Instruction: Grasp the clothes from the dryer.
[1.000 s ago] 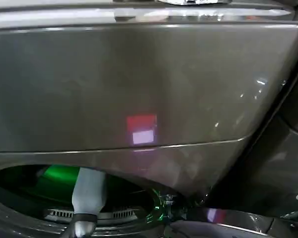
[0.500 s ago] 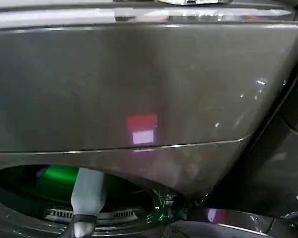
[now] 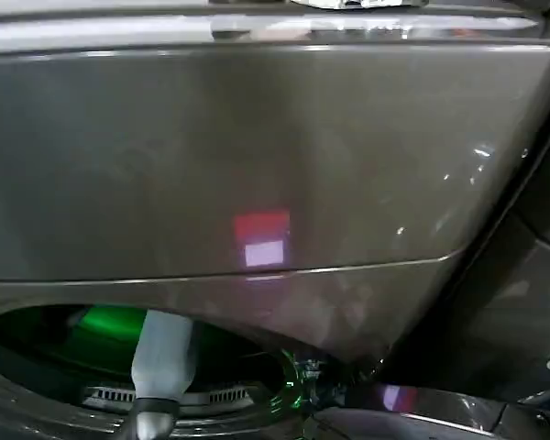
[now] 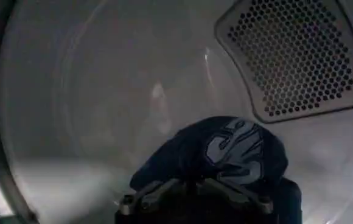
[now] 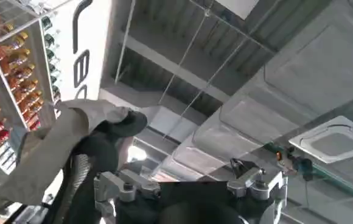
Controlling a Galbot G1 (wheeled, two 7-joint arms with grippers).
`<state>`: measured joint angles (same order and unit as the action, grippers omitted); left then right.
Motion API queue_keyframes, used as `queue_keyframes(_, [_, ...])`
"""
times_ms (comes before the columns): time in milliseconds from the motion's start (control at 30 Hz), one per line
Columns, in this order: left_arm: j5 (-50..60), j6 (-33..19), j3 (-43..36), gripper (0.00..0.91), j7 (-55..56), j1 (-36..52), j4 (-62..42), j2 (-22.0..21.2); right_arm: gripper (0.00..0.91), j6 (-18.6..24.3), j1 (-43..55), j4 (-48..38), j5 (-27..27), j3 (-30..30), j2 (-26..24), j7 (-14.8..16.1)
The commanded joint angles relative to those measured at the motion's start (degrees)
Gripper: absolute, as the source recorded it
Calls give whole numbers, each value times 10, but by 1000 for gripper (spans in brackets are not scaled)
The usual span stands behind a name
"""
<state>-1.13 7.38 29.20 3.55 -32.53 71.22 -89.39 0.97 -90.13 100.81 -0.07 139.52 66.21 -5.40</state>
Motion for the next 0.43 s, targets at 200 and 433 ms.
queue_keyframes(200, [5, -3, -6, 0, -4, -1, 4, -1, 907, -12, 1, 11, 0, 10, 1, -4])
queue_keyframes(433, [7, -2, -5, 0, -4, 2, 4, -1, 907, -13, 1, 14, 1, 9, 4, -2])
